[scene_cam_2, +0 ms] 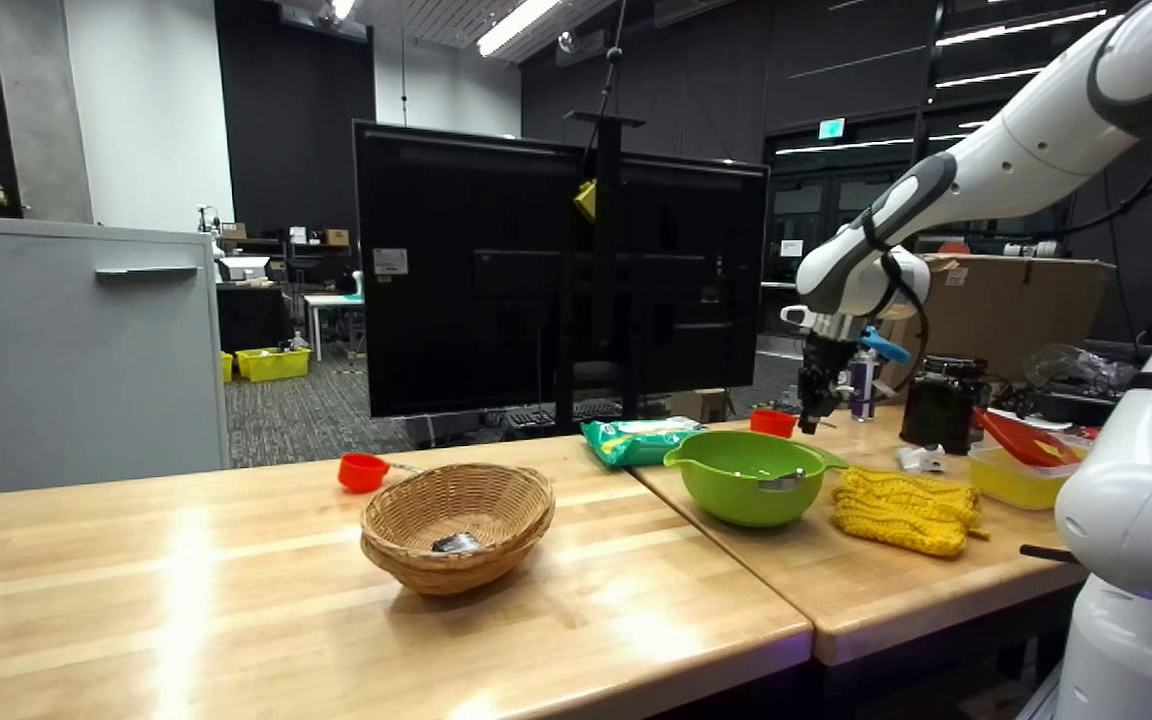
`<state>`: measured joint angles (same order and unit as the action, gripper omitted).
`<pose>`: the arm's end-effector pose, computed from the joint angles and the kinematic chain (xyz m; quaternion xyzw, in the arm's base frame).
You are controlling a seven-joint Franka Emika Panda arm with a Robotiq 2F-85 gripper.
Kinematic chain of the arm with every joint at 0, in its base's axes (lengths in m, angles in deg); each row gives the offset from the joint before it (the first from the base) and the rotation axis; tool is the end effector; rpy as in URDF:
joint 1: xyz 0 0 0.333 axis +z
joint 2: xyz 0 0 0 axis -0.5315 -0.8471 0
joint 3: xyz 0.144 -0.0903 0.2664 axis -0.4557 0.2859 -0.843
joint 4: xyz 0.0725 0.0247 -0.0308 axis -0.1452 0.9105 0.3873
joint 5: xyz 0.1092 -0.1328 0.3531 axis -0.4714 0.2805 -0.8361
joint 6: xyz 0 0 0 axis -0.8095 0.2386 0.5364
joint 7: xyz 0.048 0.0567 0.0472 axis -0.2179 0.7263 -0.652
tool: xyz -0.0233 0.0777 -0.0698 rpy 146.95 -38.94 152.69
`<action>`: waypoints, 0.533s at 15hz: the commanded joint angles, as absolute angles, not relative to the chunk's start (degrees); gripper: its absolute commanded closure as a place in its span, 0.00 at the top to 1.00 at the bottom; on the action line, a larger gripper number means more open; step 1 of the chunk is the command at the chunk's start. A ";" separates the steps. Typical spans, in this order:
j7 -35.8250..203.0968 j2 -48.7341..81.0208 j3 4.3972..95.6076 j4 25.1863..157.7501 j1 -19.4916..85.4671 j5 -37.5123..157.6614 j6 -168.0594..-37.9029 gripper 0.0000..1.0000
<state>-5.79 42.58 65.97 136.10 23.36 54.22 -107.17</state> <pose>0.4300 -0.2367 0.4008 0.8855 0.4521 0.0931 0.0538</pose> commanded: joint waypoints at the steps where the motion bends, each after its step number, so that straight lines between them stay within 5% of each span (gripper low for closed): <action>1: -21.76 40.52 67.96 137.23 25.12 40.60 -112.25 0.04; 8: -24.28 36.02 65.33 134.89 20.89 42.78 -110.81 0.04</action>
<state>-27.11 37.29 66.69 136.30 23.12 38.06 -110.52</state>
